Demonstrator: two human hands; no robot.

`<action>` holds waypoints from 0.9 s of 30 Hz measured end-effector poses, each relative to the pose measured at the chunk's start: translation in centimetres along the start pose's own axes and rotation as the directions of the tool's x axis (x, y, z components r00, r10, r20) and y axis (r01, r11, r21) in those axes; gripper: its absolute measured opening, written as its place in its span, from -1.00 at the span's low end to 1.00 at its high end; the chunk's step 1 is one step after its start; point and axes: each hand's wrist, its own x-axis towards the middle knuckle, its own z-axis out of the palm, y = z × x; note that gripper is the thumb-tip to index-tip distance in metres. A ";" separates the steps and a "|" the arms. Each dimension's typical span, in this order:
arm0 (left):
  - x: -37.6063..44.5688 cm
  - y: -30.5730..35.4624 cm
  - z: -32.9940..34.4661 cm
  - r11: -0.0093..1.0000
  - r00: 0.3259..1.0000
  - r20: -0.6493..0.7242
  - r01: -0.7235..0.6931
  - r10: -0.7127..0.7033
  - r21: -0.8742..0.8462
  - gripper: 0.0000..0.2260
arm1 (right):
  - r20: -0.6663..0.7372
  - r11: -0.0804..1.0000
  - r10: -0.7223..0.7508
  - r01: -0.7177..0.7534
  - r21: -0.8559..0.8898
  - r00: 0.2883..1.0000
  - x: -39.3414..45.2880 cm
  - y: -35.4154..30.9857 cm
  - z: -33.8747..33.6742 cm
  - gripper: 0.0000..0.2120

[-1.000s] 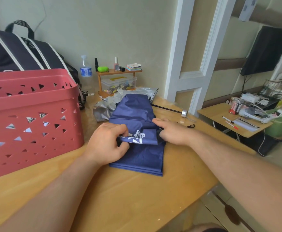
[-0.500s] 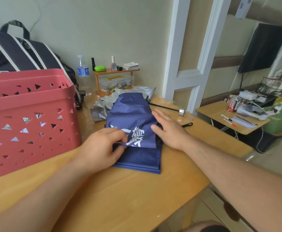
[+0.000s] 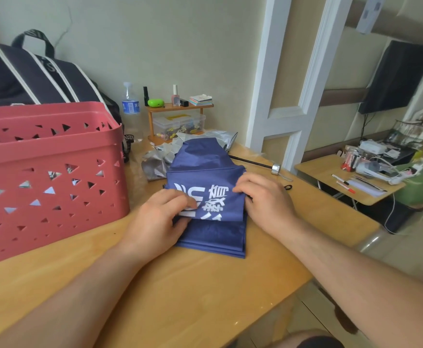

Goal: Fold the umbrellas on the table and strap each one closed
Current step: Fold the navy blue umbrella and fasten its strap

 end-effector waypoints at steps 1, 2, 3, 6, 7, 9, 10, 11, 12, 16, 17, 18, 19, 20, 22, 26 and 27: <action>0.0 -0.3 0.0 0.999 1.000 0.000 -0.008 0.008 0.041 -0.70 | 0.004 0.999 0.000 0.000 -0.039 1.000 -0.4 0.2 -0.1 -0.77; 0.1 -0.6 -0.1 0.997 1.000 -0.002 -0.021 0.021 0.077 -0.70 | 0.022 0.997 0.010 -0.008 -0.074 1.000 -0.8 0.4 -0.2 -0.77; 0.2 -0.9 -0.2 0.994 0.999 -0.003 -0.035 0.036 0.108 -0.71 | 0.044 0.995 0.032 -0.028 -0.098 0.999 -1.2 0.4 -0.2 -0.76; 0.2 -1.5 -0.6 0.987 0.999 0.017 -0.054 0.052 0.150 -0.76 | 0.096 0.991 0.064 -0.052 -0.122 0.993 -1.9 0.2 0.1 -0.72; 0.0 -1.5 -0.7 0.988 0.998 0.029 -0.062 0.058 0.143 -0.77 | 0.106 0.990 0.054 -0.040 -0.133 0.993 -2.0 0.0 0.1 -0.73; -0.2 -1.3 -1.0 0.988 0.994 0.058 -0.102 0.095 0.116 -0.83 | 0.134 0.987 0.080 -0.060 -0.147 0.988 -2.2 -0.2 0.2 -0.71; -0.3 -1.2 -1.0 0.988 0.992 0.065 -0.116 0.110 0.104 -0.86 | 0.157 0.983 0.129 -0.105 -0.148 0.979 -2.3 -0.4 0.1 -0.68; -0.4 -1.1 -1.0 0.988 0.991 0.064 -0.120 0.114 0.097 -0.89 | 0.193 0.976 0.201 -0.180 -0.122 0.960 -2.4 -0.9 0.0 -0.64; -0.4 -1.1 -1.1 0.989 0.992 0.058 -0.115 0.110 0.095 -0.91 | 0.241 0.959 0.283 -0.283 -0.034 0.929 -2.4 -1.5 -0.3 -0.61; -0.3 -1.3 -0.9 0.990 0.996 0.035 -0.082 0.078 0.111 -0.86 | 0.555 0.321 0.516 -0.748 0.581 0.653 -1.7 -4.7 -2.6 -0.62; -0.3 -1.4 -0.8 0.990 0.996 0.035 -0.084 0.080 0.117 -0.86 | 0.590 0.251 0.505 -0.762 0.597 0.629 -1.8 -4.7 -2.9 -0.62; -0.3 -1.4 -0.8 0.988 0.996 0.032 -0.088 0.085 0.123 -0.88 | 0.614 0.216 0.487 -0.767 0.604 0.621 -1.8 -4.7 -3.4 -0.61; -0.4 -1.5 -0.7 0.987 0.996 0.024 -0.093 0.090 0.135 -0.92 | 0.622 0.233 0.471 -0.768 0.596 0.626 -2.0 -4.7 -3.7 -0.62; -0.4 -1.5 -0.7 0.985 0.996 0.016 -0.091 0.090 0.150 -0.94 | 0.631 0.251 0.450 -0.768 0.589 0.632 -2.2 -4.9 -3.9 -0.67; -0.5 -1.5 -0.6 0.980 0.998 0.002 -0.070 0.070 0.187 -0.83 | 0.653 0.344 0.390 -0.760 0.551 0.650 -3.1 -5.1 -3.9 -0.59; -0.6 -1.6 -0.7 0.972 0.998 0.017 -0.063 0.061 0.225 -0.80 | 0.577 0.497 0.478 -0.745 0.445 0.663 -3.8 -5.9 -3.8 -0.61; -0.6 -1.7 -0.8 0.970 0.998 0.019 -0.061 0.058 0.235 -0.82 | 0.549 0.500 0.512 -0.749 0.435 0.661 -3.9 -5.9 -4.0 -0.66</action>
